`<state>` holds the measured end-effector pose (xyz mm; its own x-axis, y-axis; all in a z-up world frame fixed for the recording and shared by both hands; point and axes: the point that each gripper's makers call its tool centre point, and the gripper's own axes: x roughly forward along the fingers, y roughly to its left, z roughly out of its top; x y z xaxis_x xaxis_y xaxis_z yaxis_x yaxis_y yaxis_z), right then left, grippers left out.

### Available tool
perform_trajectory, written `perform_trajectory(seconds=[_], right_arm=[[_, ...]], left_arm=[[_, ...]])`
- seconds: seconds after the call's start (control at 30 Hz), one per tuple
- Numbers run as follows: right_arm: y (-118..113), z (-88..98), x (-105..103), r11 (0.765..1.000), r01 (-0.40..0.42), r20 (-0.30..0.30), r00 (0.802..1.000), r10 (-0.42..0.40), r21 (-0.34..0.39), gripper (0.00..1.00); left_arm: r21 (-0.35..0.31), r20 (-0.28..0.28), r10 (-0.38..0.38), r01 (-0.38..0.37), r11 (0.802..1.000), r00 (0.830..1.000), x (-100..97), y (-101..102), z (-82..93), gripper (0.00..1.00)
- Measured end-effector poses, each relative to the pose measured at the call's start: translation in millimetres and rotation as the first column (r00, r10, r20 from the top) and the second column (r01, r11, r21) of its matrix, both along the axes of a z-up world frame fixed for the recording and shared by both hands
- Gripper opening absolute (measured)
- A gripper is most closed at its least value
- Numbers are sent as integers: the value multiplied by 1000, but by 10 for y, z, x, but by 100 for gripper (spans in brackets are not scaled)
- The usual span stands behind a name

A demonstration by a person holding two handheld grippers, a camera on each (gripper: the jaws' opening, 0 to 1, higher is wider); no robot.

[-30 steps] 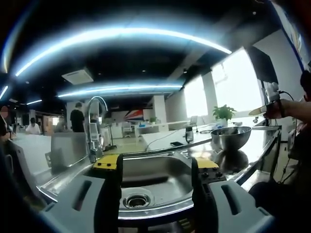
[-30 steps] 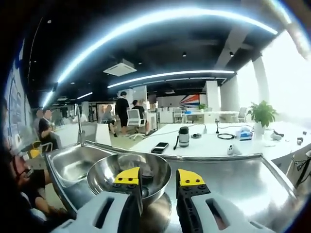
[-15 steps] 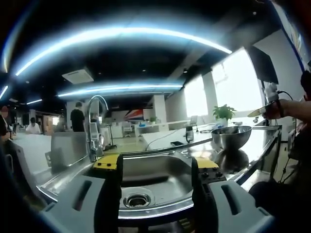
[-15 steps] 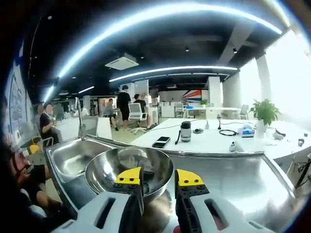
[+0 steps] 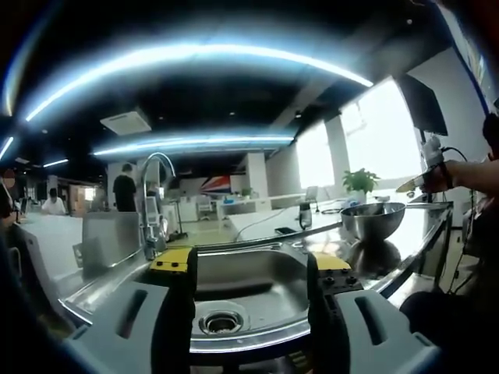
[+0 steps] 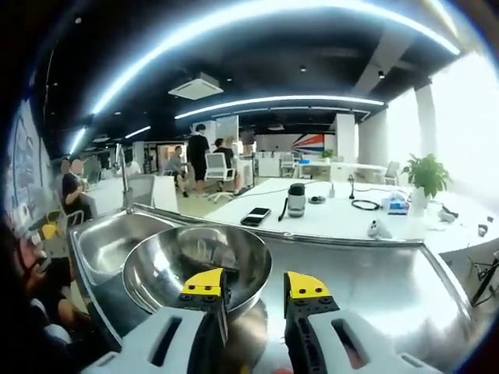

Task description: Pick up bowl with dirty water move over sink pour dirty water into sink return bowl to place

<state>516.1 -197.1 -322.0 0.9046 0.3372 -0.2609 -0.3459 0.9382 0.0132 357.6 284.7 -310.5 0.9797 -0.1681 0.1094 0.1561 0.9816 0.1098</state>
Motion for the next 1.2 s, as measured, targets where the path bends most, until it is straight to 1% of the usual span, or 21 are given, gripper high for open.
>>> perform_trajectory(seconds=[0.17,0.4,0.5,0.53,0.57,0.63,0.7,0.73,0.8,0.87,0.93,1.0,1.1,1.13,1.2], right_arm=[[-26,-9,57,998,21,-37,999,-19,51,21],[10,-34,124,998,26,-80,997,-21,62,20],[32,-70,178,996,23,-126,992,-13,82,19],[39,-75,198,997,22,-132,991,-11,79,19],[41,-93,211,998,16,-140,990,-7,62,19],[54,-95,237,998,3,-153,988,7,61,19],[95,-91,240,995,-1,-175,984,19,102,19],[97,-96,248,995,-6,-181,983,25,104,18],[72,-109,303,994,-8,-190,981,29,108,16],[39,-167,335,998,-9,-207,978,22,61,16],[38,-211,368,999,-15,-227,973,25,48,16],[12,-235,416,998,-4,-260,965,22,69,16],[89,-272,373,994,-13,-313,949,45,105,17],[107,-275,380,994,-17,-320,946,52,112,17],[104,-316,413,995,-16,-341,939,51,103,17]], left_arm=[[-2,0,3,-3,1000,1000,1,12,-3,56],[-6,-5,-1,1,1000,1000,0,0,-26,56],[-8,-5,-5,5,1000,1000,-6,-6,-32,56],[-6,-6,-6,6,1000,1000,-9,-11,-35,56],[-2,-8,-6,6,1000,1000,-12,-13,-39,56],[-1,-8,-7,7,1000,1000,-18,-13,-44,56],[-4,-8,-2,2,1000,1000,-25,2,-53,56],[-6,-9,-1,1,1000,1000,-28,9,-59,56],[-8,-9,1,-1,1000,1000,-38,16,-66,56],[-7,-11,1,-1,1000,1000,-42,20,-76,56],[-6,-10,2,-3,1000,1000,-43,27,-76,56],[-7,-8,4,-4,1000,1000,-42,34,-72,56],[-2,-5,3,-3,1000,1000,-44,33,-62,56],[0,-5,1,-1,1000,1000,-46,26,-62,56],[2,-6,-1,1,1000,1000,-49,17,-68,56]])
